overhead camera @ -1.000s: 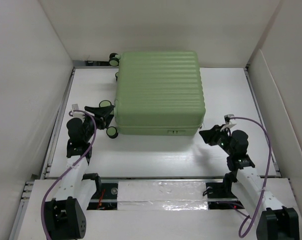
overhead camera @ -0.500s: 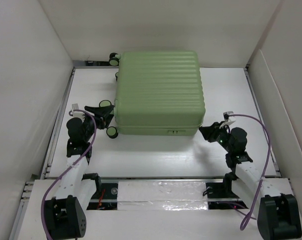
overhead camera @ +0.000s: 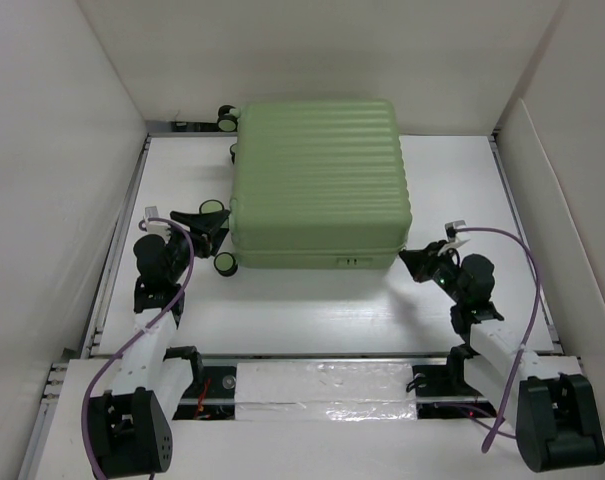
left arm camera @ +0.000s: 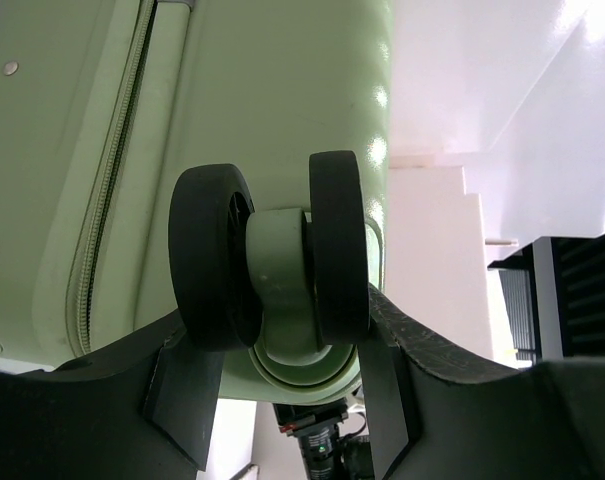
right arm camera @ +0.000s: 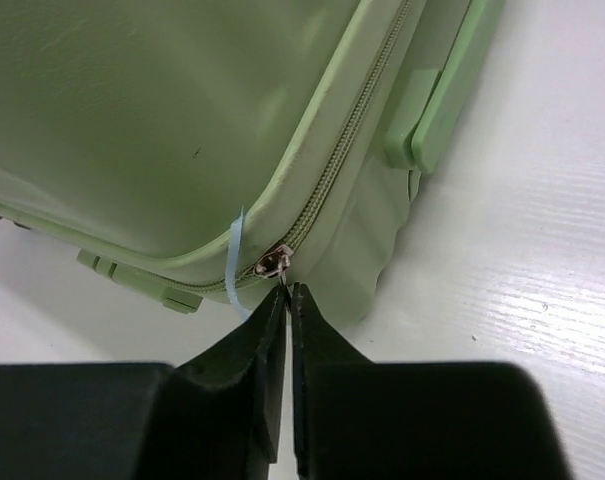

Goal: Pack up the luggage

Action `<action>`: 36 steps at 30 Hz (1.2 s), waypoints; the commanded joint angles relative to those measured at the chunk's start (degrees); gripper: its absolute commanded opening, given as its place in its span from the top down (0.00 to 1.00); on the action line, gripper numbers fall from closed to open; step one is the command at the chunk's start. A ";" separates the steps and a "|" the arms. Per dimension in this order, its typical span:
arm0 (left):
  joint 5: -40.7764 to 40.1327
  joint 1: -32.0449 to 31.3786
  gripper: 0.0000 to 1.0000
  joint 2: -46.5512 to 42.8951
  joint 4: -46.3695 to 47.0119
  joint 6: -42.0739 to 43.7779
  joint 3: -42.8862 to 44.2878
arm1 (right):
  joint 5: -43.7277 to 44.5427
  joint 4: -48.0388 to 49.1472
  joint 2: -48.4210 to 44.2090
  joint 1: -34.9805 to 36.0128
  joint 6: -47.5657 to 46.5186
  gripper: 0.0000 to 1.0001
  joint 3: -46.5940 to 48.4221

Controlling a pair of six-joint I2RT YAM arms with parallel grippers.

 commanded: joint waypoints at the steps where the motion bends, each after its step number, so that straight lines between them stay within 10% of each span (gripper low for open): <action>1: 3.76 -0.84 1.00 0.11 1.70 8.44 1.02 | 1.67 9.18 -1.17 -0.18 -1.07 0.94 0.28; 8: 3.93 -0.84 1.00 0.11 2.66 7.91 0.67 | 2.80 -6.27 -11.80 6.66 0.33 1.00 0.10; 16: 4.02 -0.84 1.00 -0.24 4.16 7.03 -0.03 | 16.14 -27.37 -13.22 29.68 -0.64 1.00 8.08; 24: 3.14 -1.46 1.00 -0.77 5.65 6.33 -1.09 | 23.11 -17.55 -4.46 45.77 4.03 1.00 11.17; 28: 2.26 -1.46 1.00 -0.77 4.43 7.91 -0.56 | 30.39 -22.45 -8.19 42.03 1.13 1.00 12.14; 36: 2.88 -0.23 1.00 0.29 5.48 8.26 -0.56 | 13.35 -28.09 -15.23 11.34 -0.55 1.00 7.75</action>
